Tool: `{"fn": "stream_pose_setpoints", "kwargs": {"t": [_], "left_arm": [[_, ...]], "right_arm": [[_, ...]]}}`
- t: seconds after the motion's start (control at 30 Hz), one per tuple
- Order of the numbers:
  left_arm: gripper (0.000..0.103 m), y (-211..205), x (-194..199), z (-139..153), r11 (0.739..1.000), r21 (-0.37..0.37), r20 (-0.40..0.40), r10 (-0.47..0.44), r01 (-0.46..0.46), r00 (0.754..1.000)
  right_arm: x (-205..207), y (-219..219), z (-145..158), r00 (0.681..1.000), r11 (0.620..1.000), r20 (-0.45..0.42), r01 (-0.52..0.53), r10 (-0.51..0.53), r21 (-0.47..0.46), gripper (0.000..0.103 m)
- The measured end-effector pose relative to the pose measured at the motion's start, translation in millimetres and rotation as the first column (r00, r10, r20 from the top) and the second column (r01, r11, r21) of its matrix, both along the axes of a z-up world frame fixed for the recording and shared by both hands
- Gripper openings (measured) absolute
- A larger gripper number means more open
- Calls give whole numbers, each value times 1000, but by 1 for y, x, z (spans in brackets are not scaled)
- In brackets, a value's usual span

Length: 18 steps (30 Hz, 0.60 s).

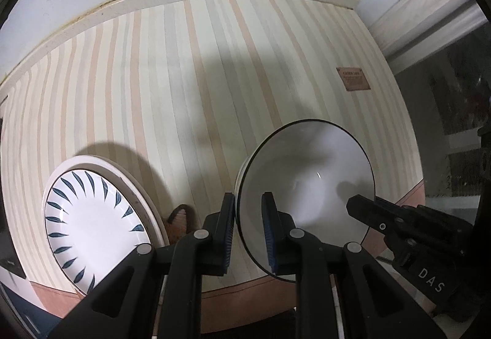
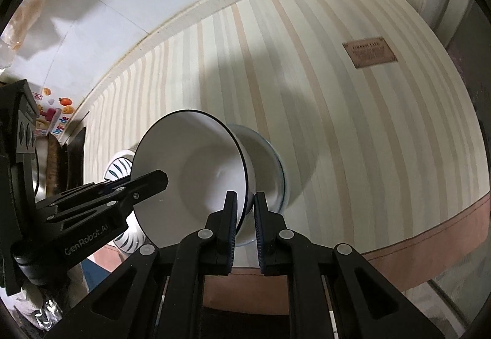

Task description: Organize plates and bowls

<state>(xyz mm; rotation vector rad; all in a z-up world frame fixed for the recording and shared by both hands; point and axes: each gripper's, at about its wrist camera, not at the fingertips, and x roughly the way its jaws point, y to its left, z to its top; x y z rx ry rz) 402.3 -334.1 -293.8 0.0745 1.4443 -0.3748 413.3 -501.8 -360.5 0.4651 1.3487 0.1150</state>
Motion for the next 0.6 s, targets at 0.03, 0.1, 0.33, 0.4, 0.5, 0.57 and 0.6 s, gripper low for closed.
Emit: {"fn": "stream_pose_setpoints", "kwargs": {"t": [0.03, 0.1, 0.33, 0.4, 0.5, 0.57, 0.6], "left_arm": [[15, -2, 0, -2, 1000, 9, 3, -7, 7, 1000], [15, -5, 0, -5, 1000, 21, 1, -18, 18, 1000], [15, -12, 1, -14, 998, 41, -9, -44, 44, 999], [15, -12, 2, -16, 998, 42, -14, -45, 45, 999], [15, -12, 2, -18, 998, 44, -17, -47, 48, 999], [15, -12, 2, -18, 998, 45, -18, -51, 52, 999], [15, -11, 2, -18, 998, 45, -19, -52, 53, 998]], "right_arm": [[1, -1, -1, 1000, 1000, -3, 2, -2, 1, 13], [0, -2, -4, 1000, 1000, -9, 4, -4, -3, 13], [2, -4, -13, 999, 1000, -35, 14, -14, -15, 13], [4, -5, -14, 999, 1000, -38, 20, -20, -15, 13], [6, -5, -14, 999, 999, -44, 25, -26, -20, 13], [8, -5, -14, 999, 999, -48, 24, -25, -26, 14], [9, -4, -14, 998, 999, -51, 26, -27, -27, 16]]}}
